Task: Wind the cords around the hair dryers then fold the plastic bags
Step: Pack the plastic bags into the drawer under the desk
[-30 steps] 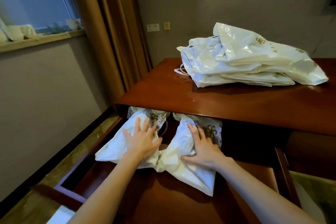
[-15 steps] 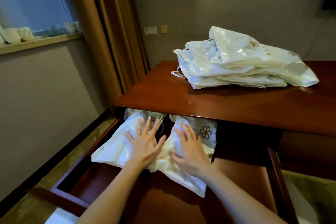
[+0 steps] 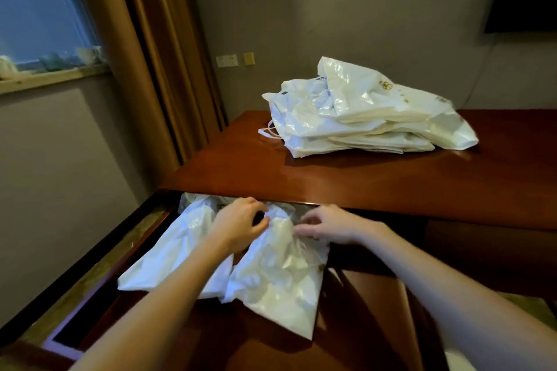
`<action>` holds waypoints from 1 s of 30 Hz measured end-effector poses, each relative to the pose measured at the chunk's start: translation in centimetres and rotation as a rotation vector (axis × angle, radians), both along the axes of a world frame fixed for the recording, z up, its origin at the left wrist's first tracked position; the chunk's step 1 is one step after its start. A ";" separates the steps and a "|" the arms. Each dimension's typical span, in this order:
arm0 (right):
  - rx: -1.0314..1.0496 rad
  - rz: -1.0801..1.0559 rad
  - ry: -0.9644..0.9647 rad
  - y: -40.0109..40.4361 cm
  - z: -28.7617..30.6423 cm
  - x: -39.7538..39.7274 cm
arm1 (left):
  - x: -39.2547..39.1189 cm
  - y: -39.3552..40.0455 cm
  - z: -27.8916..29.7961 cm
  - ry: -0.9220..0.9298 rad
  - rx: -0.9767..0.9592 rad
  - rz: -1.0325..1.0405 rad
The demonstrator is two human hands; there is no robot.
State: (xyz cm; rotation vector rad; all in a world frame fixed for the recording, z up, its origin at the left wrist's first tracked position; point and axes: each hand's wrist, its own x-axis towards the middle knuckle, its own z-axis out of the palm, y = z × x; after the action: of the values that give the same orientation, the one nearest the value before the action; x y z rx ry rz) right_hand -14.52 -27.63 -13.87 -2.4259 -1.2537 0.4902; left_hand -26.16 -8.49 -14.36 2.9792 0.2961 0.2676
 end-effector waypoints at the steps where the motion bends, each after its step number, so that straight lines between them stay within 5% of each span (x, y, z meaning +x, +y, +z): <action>1: 0.052 -0.026 -0.011 -0.6 1.4 1.1 | 1.3 -0.4 1.2 -0.034 -0.003 -0.010; 7: 0.230 -0.290 0.104 -3.3 6.8 9.6 | 12.1 -3.7 7.7 -0.187 -0.162 -0.003; 15: 0.432 -0.702 0.018 -6.4 10.5 21.7 | 26.4 -6.0 11.3 -0.151 -0.325 0.094; 30: 0.300 -1.075 0.055 -6.9 8.3 33.4 | 35.1 -3.5 10.0 -0.170 -0.911 0.272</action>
State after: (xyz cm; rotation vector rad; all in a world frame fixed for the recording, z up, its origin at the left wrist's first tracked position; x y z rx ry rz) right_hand 18.86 -34.49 -5.58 -2.3650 0.1064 0.0336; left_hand 8.96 -11.97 -4.33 2.0066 0.6070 0.3048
